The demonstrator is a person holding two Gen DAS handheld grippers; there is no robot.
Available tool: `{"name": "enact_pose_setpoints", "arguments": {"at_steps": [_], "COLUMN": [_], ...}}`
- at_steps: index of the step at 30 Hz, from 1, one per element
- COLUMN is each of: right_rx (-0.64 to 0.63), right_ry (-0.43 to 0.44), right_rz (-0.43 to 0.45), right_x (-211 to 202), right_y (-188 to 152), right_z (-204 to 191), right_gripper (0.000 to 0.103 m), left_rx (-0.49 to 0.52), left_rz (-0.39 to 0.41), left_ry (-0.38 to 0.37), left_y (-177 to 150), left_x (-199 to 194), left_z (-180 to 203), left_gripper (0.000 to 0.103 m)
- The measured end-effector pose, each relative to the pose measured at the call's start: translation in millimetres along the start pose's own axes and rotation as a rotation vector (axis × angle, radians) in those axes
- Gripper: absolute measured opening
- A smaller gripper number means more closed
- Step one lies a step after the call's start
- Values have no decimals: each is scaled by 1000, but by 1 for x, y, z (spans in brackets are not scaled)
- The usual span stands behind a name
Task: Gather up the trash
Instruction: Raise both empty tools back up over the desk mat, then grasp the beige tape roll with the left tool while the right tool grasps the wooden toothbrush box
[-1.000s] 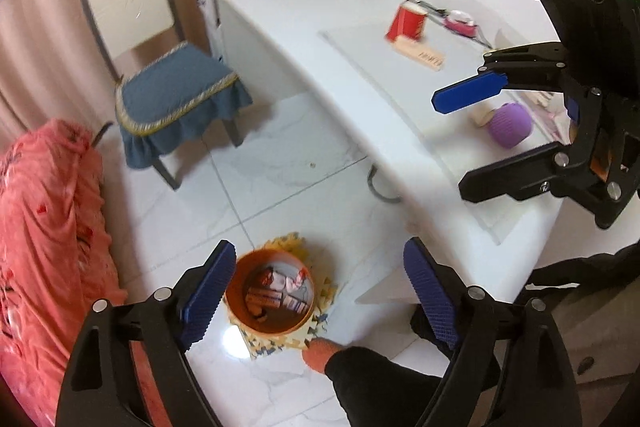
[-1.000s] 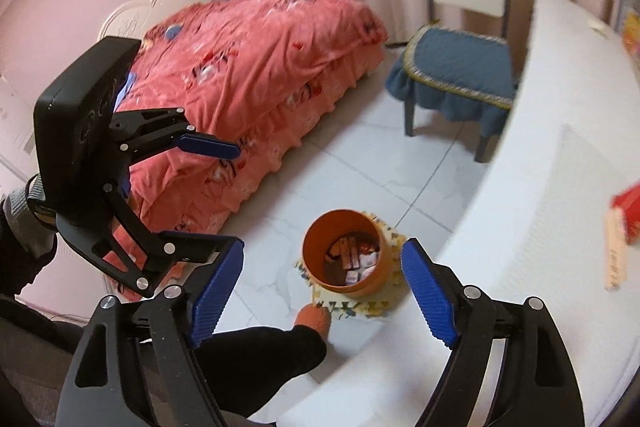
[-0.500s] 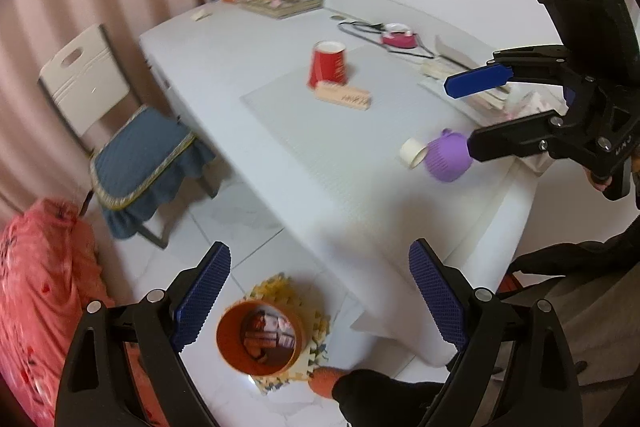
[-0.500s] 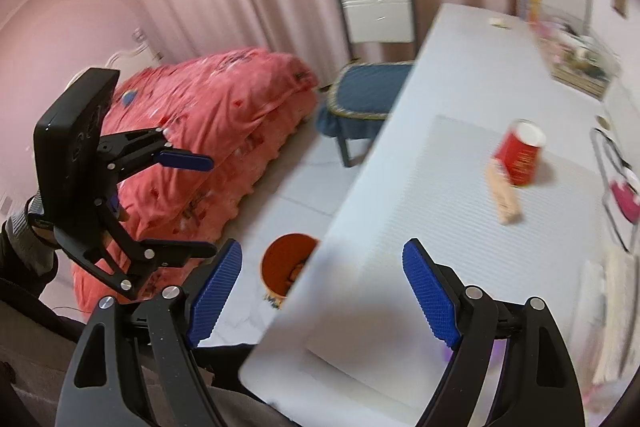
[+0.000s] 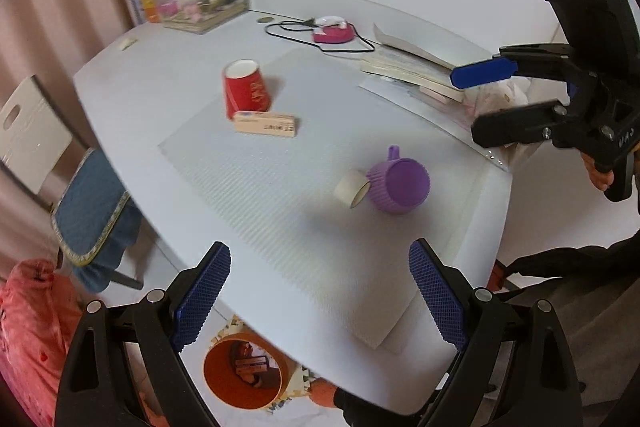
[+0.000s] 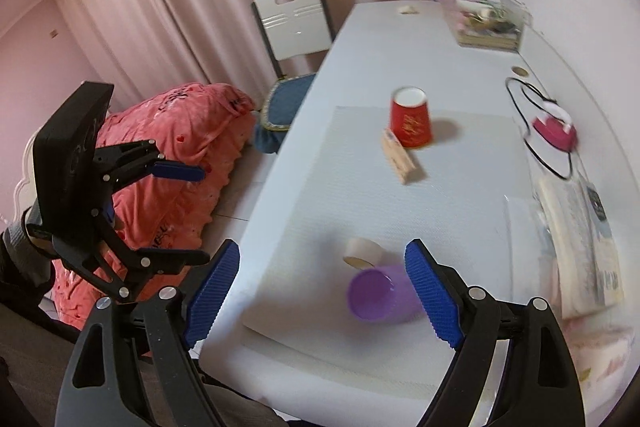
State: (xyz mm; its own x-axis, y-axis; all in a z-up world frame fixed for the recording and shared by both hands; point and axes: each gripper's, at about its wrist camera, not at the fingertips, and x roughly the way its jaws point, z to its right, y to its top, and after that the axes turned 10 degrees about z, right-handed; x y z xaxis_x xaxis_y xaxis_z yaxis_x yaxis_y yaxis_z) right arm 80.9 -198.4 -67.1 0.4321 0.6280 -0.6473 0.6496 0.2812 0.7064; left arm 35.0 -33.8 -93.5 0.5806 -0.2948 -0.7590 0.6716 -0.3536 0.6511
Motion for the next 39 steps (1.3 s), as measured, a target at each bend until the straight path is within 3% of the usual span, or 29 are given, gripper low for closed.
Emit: {"name": "enact_pose_setpoints", "arguments": {"at_steps": [6,17,22,23,24,28,32,33,35,39], "right_rx": [55,133,188,201,210,244,281,286,289,274], "right_ry": [-35,-73,-102,-109,-115,-134,-156,-160,-166,-157], "right_rz": [-29,-67,-74,-75,-74,-70,-63,-61,-60,-56], "right_x": [4,10,14,15,15,17,19,20,22,29], "right_y": [-11,-34,-50,-53,-56,-65,-68,-68,-66,-57], "right_z": [21,43,48,48,48,43,43,43,44,45], "right_gripper": [84,84,84,84,84,84,84,84,84,84], "left_rx": [22,190,255,277,293,335,343,338,336,333], "left_rz": [-23,-124,-134,-140,-150,-157,-134,-143,-167,-167], "left_ry": [-59,-176,-226,-232,-237,-274,-313,-325,-343,-358], "left_y": [10,10,11,10,10,11,16,17,14,14], "left_x": [31,110,134,140,144,157,164,168,172,172], "left_z": [7,14,13,14,15,17,16,16,17,17], "left_gripper": [90,90,89,78,74,72,62,58,35,26]}}
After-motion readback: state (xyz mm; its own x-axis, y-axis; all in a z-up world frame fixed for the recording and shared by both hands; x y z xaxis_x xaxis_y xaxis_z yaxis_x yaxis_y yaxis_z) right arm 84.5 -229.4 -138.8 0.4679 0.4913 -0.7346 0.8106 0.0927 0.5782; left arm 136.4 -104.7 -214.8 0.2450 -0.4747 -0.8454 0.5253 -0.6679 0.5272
